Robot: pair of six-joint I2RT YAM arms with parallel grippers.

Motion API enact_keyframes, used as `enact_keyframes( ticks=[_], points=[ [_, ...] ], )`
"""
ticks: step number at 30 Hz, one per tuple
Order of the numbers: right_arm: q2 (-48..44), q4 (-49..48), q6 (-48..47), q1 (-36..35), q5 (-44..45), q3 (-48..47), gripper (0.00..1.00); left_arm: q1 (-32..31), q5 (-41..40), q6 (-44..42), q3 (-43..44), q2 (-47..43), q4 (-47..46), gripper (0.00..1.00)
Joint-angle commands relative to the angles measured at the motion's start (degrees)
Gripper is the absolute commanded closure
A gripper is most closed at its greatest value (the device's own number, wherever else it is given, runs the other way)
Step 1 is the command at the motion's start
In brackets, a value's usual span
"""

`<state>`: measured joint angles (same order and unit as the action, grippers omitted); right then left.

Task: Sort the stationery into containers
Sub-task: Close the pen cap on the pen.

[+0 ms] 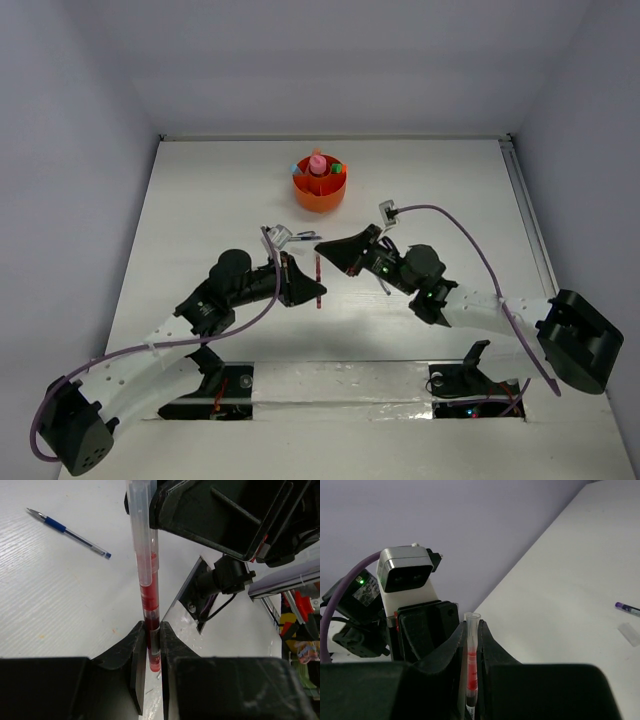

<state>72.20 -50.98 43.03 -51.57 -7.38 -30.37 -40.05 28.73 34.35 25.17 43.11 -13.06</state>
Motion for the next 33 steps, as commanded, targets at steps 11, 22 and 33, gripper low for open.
enact_keyframes(
  ticks=[11,22,33],
  points=[
    [1.28,6.77,5.4,-8.28,-14.43,10.77,1.0,1.64,-7.64,-3.85,13.68,-6.9,-17.35,1.0],
    [-13.38,22.05,-1.18,-6.71,-8.36,5.85,0.4,1.64,-5.18,1.07,-0.73,-9.89,-20.42,1.0],
    [-20.96,35.77,-9.17,1.72,-15.97,-3.88,0.27,1.64,-1.4,1.25,-3.64,-7.17,-23.94,1.0]
  ],
)
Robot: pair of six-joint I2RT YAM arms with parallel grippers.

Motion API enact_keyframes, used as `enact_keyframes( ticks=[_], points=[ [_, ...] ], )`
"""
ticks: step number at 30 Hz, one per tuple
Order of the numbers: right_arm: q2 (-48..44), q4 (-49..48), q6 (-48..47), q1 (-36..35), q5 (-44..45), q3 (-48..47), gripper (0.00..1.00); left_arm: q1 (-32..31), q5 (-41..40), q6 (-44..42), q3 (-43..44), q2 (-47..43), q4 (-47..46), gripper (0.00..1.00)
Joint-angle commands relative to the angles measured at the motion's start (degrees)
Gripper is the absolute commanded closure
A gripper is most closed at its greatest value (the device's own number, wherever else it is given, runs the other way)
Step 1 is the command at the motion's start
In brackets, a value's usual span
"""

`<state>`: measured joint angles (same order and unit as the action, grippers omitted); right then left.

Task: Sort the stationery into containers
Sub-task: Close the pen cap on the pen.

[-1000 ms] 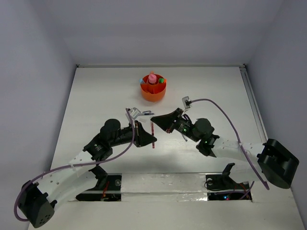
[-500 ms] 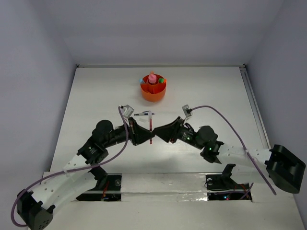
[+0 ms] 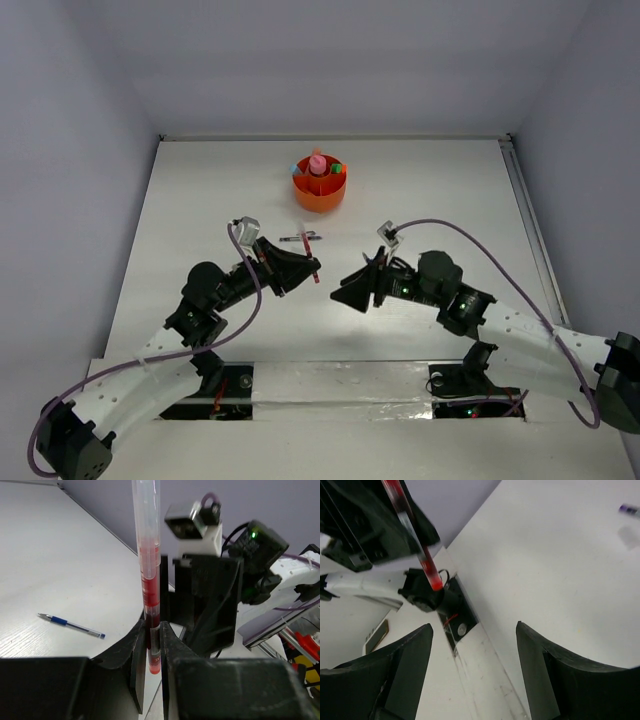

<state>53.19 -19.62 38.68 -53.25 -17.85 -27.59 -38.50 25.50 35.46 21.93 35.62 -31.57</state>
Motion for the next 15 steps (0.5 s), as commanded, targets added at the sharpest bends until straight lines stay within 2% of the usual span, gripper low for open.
enact_keyframes(
  ticks=[1,3,4,8,15],
  points=[
    [-2.04,6.33,-5.62,4.73,-7.01,-8.07,0.26,0.09,2.19,0.13,-0.57,0.42,-5.34,1.0],
    [-1.6,8.09,-8.6,7.62,-11.57,-10.89,0.22,0.09,3.06,0.05,-1.19,0.33,-4.99,1.0],
    [-1.25,10.37,-11.05,7.64,-12.29,-14.12,0.17,0.09,3.33,-0.04,-1.71,0.33,-4.73,1.0],
    [2.79,14.25,-15.82,8.17,-13.0,-22.58,0.09,0.09,6.22,0.83,-3.56,1.38,-6.65,1.0],
    [12.89,13.03,-17.76,8.17,-16.24,-33.03,0.06,0.09,11.33,4.44,-5.5,4.37,-13.86,1.0]
  ],
)
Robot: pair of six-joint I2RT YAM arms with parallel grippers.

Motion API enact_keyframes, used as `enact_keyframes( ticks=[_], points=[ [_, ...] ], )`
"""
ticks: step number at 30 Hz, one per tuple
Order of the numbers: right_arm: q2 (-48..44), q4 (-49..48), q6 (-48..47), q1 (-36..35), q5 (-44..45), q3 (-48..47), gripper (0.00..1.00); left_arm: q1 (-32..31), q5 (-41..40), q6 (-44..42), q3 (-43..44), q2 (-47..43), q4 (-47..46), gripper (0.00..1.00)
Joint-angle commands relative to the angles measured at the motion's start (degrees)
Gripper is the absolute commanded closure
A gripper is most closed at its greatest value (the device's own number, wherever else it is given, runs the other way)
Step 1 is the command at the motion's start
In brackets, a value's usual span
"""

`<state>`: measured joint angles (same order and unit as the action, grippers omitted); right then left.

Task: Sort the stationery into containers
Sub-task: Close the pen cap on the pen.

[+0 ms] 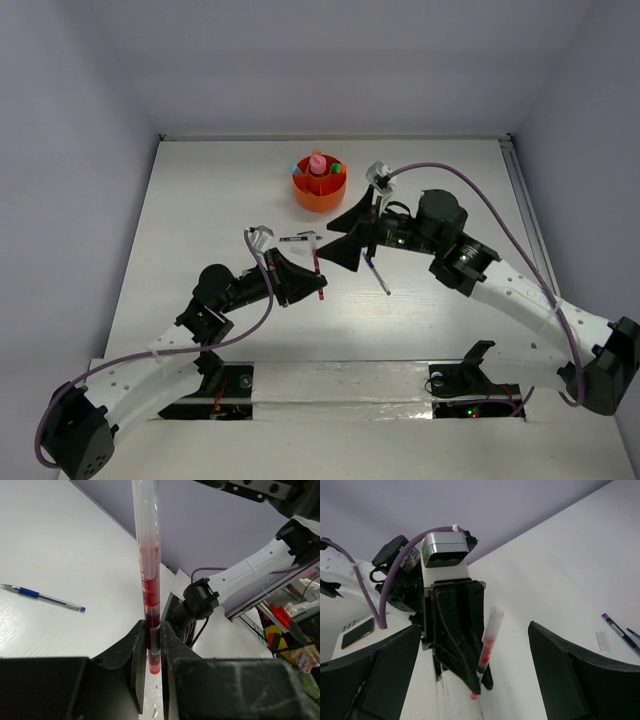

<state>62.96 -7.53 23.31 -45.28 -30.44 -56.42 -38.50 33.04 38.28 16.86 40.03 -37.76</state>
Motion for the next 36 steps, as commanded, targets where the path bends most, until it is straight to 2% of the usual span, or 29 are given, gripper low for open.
enact_keyframes(
  ticks=[1,5,6,10,14,19,25,26,27,29,30,33,34,36],
  points=[
    [4.09,0.5,-2.39,0.19,-4.1,-4.83,0.06,0.09,3.88,1.62,-0.25,0.05,-7.86,1.0],
    [7.7,-1.17,-1.69,0.19,-4.89,-6.77,0.09,0.09,4.23,1.88,-0.34,0.49,-8.65,1.0],
    [8.4,-1.78,-0.99,0.19,-5.68,-6.77,0.15,0.09,4.14,1.97,-0.34,0.49,-8.82,1.0],
    [9.64,-5.2,1.21,0.19,-7.18,-5.98,0.27,-0.43,4.05,1.88,-0.34,1.1,-9.17,1.0],
    [10.43,-7.49,2.61,0.19,-7.36,-5.19,0.3,-0.43,3.97,2.06,-0.43,1.72,-9.61,1.0],
    [11.57,-8.37,4.02,0.19,-8.23,-4.57,0.47,-0.43,3.53,1.97,-0.16,1.81,-9.44,1.0],
    [11.66,-9.34,5.08,0.19,-8.5,-2.64,0.48,-0.43,3.0,1.53,0.45,1.8,-9.0,1.0],
    [11.57,-9.78,5.25,0.19,-8.41,-2.38,0.51,-0.43,3.0,1.53,0.54,2.07,-9.0,1.0],
    [11.4,-9.96,5.34,0.19,-8.41,-2.2,0.6,-0.43,3.17,1.53,0.8,2.33,-9.09,1.0],
    [11.22,-10.14,5.52,0.19,-8.15,-1.67,0.7,-0.43,3.09,1.53,0.89,2.42,-9.18,1.0],
    [11.13,-10.22,5.78,0.19,-7.97,-1.41,0.81,-0.43,3.0,1.45,0.98,2.42,-9.09,1.0],
    [10.87,-10.57,6.22,0.19,-7.89,-0.01,0.96,-0.43,2.65,1.18,1.5,2.33,-8.83,1.0],
    [10.61,-10.84,6.39,0.19,-7.62,0.61,1.0,-0.43,2.47,0.92,1.59,2.33,-8.82,1.0],
    [10.26,-11.63,7.09,0.19,-7.36,2.45,1.0,-0.43,1.77,0.92,2.03,2.16,-8.82,1.0]
  ],
)
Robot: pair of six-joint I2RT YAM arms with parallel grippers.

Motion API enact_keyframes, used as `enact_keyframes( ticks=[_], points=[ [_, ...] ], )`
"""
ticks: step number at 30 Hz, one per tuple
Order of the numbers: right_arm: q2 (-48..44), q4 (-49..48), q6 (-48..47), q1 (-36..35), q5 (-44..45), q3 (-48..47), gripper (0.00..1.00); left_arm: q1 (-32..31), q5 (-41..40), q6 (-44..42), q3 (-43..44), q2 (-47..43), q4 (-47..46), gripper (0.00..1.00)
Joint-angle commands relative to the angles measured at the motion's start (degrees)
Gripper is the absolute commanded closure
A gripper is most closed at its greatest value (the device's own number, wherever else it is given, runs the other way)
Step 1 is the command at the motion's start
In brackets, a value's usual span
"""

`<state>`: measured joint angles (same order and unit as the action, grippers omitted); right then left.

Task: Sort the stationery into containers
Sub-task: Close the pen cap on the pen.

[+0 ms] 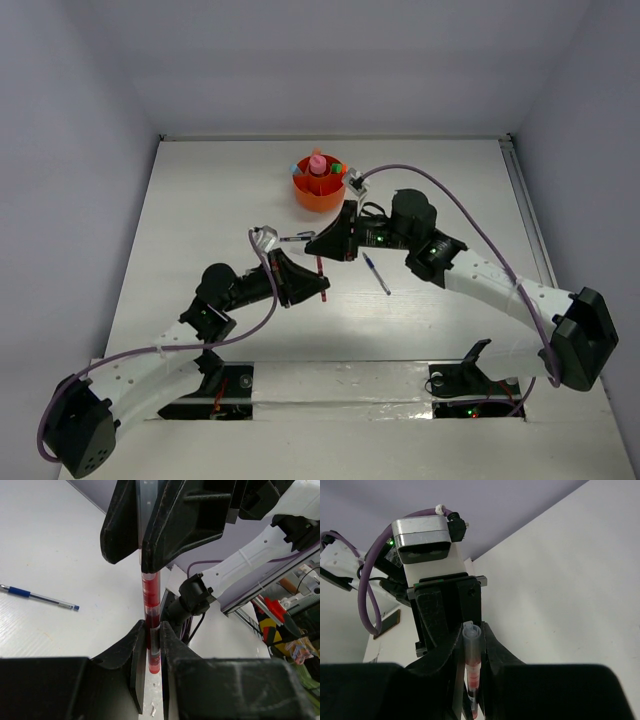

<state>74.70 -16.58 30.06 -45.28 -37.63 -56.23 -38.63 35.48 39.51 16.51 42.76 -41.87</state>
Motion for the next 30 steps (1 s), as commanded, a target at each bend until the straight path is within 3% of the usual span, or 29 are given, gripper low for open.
enact_keyframes(
  ticks=[1,9,17,25,30],
  points=[
    [-1.92,-3.02,0.61,0.19,0.18,3.05,1.0,-0.3,-0.77,-0.48,2.73,-0.58,-4.63,1.0],
    [-4.82,-8.38,2.81,-1.04,1.15,13.59,1.0,-0.3,-4.89,-2.24,9.05,-0.93,-1.82,1.0],
    [-4.12,-17.95,8.6,-4.81,3.87,26.85,1.0,3.21,-3.41,-1.8,13.72,2.49,-1.2,1.0],
    [-4.3,-19.55,11.24,-6.57,7.56,31.62,1.0,3.92,-3.49,-1.1,18.29,3.91,-1.55,1.0],
    [-4.03,-16.21,10.45,-7.63,10.2,30.48,1.0,3.92,-2.53,2.06,16.81,6.01,-5.68,1.0]
  ],
)
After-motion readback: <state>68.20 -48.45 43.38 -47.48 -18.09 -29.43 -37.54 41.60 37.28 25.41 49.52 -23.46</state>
